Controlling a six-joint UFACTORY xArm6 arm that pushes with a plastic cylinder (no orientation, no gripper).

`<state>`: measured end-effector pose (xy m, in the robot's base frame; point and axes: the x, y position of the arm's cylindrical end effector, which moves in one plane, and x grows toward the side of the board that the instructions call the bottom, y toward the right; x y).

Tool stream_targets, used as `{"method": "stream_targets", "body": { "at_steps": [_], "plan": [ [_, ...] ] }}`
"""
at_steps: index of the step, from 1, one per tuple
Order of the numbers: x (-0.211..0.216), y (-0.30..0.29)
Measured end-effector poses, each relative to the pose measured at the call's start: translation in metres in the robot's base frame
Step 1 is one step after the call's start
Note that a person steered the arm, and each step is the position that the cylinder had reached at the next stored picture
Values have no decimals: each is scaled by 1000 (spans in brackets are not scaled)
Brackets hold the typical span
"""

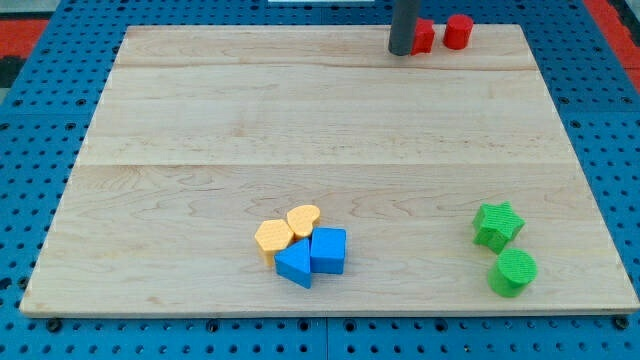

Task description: Move the red circle along with red star towards the top center

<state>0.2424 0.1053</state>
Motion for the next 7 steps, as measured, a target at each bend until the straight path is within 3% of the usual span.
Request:
{"method": "stream_targets", "body": {
  "at_steps": [1,3,7],
  "plan": [
    [3,-1],
    [84,-30],
    [86,-23]
  ]
}}
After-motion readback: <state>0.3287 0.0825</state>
